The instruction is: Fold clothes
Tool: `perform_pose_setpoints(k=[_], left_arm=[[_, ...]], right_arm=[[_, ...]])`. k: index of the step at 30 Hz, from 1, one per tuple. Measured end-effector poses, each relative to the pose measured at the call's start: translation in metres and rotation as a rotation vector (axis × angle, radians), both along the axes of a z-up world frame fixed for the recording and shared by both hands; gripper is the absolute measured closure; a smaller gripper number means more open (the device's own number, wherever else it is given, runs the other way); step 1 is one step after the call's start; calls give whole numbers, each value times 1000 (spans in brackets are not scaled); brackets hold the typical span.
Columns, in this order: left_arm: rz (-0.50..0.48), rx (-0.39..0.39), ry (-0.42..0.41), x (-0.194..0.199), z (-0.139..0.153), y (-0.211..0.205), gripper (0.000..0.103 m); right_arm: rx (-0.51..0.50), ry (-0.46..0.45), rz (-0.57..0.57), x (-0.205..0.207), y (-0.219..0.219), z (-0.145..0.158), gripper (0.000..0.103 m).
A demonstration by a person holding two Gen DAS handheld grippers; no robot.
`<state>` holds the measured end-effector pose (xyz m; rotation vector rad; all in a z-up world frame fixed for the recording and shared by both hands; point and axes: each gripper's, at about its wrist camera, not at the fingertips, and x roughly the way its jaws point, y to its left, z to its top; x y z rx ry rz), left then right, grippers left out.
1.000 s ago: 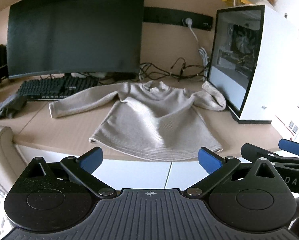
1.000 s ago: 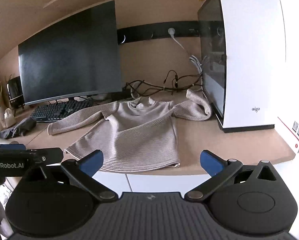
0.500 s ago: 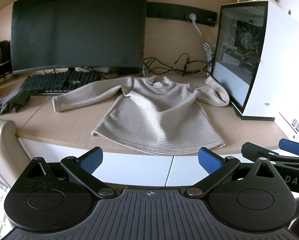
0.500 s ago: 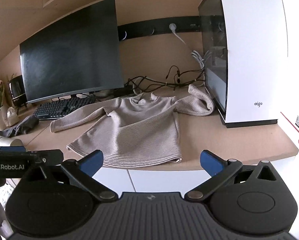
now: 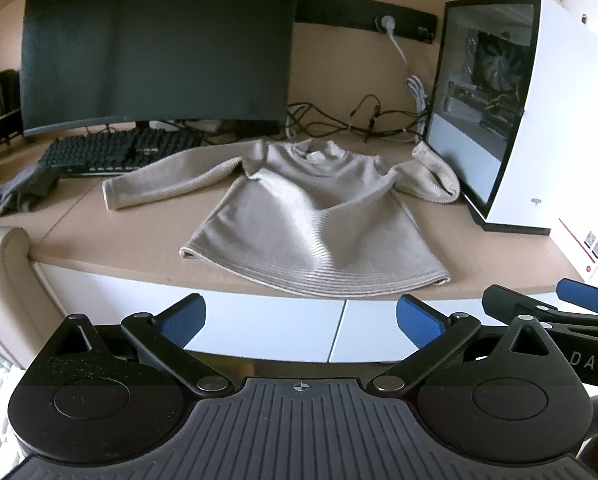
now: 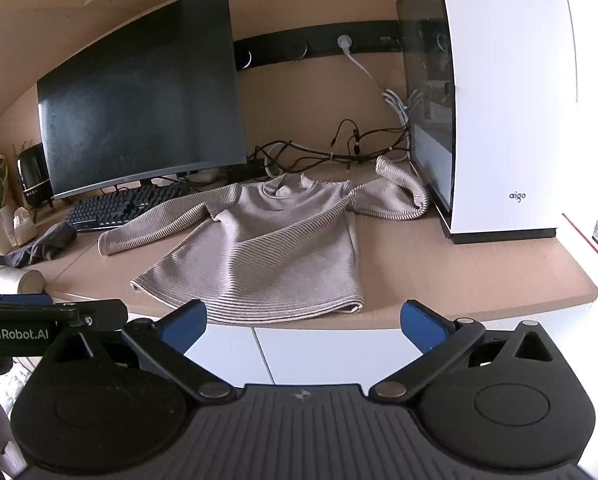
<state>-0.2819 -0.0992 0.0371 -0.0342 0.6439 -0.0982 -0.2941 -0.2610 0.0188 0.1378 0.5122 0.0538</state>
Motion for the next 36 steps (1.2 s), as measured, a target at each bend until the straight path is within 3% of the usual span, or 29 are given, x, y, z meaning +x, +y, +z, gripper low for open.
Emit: perform_pose_setpoints(k=[36], left_arm=[[-28,-1,11,8,-6,4,0]], right_arm=[[-18,23,-24,6,6,-4,0]])
